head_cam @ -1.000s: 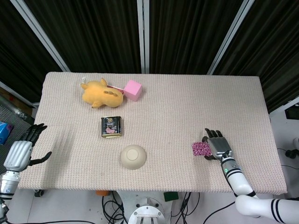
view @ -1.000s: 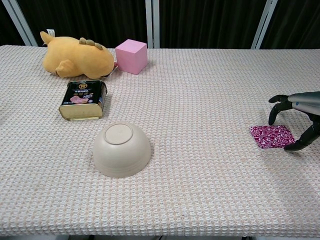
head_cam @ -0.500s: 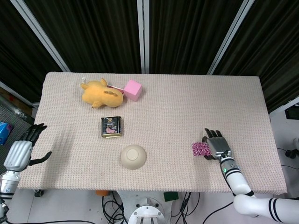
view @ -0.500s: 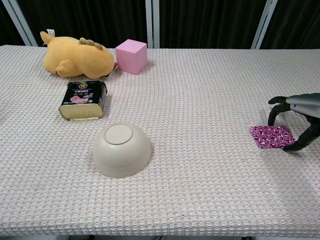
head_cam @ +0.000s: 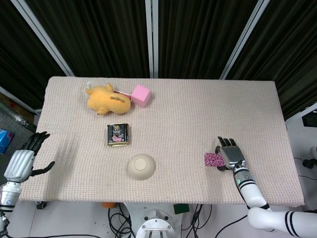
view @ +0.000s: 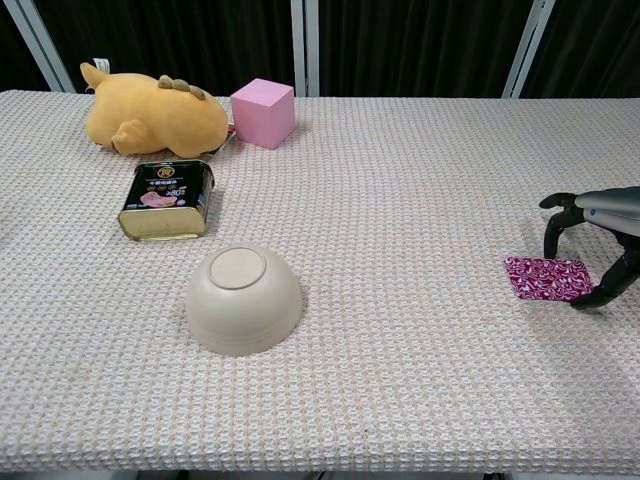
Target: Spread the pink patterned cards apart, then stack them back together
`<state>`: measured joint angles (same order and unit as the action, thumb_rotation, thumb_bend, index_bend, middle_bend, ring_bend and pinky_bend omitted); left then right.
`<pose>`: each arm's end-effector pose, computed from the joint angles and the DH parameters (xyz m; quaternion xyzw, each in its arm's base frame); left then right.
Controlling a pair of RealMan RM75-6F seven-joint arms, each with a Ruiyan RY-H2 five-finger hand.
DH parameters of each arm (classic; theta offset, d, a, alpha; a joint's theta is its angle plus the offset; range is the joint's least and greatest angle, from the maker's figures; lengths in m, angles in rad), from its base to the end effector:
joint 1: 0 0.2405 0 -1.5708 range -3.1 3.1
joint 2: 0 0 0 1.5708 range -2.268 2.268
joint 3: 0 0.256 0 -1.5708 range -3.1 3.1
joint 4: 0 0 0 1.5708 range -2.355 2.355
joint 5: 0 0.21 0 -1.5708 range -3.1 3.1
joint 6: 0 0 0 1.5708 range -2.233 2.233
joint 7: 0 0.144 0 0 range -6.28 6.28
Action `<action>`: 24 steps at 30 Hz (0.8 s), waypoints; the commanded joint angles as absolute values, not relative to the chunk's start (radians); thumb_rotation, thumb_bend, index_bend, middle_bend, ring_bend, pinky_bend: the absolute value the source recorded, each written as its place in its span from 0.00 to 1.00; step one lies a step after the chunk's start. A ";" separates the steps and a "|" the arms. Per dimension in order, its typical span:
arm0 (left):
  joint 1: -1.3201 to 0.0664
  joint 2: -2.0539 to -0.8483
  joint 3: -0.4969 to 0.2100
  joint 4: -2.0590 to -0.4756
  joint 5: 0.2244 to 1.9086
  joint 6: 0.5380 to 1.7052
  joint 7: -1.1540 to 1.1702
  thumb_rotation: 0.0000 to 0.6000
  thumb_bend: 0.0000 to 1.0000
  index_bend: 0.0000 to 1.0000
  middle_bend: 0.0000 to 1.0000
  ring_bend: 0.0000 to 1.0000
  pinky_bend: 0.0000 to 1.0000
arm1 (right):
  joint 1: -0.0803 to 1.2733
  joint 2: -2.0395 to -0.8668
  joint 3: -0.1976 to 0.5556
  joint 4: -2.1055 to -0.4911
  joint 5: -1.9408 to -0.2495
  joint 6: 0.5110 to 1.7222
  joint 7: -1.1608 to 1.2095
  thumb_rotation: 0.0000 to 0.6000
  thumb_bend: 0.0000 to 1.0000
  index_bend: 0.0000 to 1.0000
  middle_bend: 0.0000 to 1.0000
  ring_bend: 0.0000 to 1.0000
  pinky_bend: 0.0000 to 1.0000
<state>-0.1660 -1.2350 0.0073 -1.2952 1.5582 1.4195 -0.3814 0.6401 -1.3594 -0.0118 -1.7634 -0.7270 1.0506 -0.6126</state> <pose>-0.3481 0.2010 0.1352 -0.6034 -0.4443 -0.4269 0.5062 -0.2325 -0.2724 0.0135 0.7242 -0.4703 0.1767 0.4723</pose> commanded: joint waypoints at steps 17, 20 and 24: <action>-0.155 -1.224 0.003 -1.306 1.555 1.441 -0.377 0.91 0.24 0.10 0.05 0.03 0.20 | 0.576 -1.238 -0.022 -1.881 -0.859 1.127 -0.526 1.00 0.34 0.09 0.00 0.00 0.00; -0.149 -1.218 0.001 -1.314 1.554 1.451 -0.371 0.91 0.23 0.10 0.05 0.03 0.20 | 0.500 -1.183 -0.033 -1.911 -1.005 1.234 -0.431 1.00 0.37 0.03 0.00 0.00 0.00; -0.137 -1.215 -0.003 -1.328 1.545 1.466 -0.357 0.89 0.23 0.10 0.05 0.03 0.20 | 0.343 -1.178 -0.085 -1.814 -1.258 1.486 -0.313 1.00 0.39 0.00 0.00 0.00 0.00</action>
<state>-0.1396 -1.2160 -0.0020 -1.3257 1.5469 1.4641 -0.3599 0.4857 -1.2103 -0.0410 -1.8695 -1.0578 1.2792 -0.4360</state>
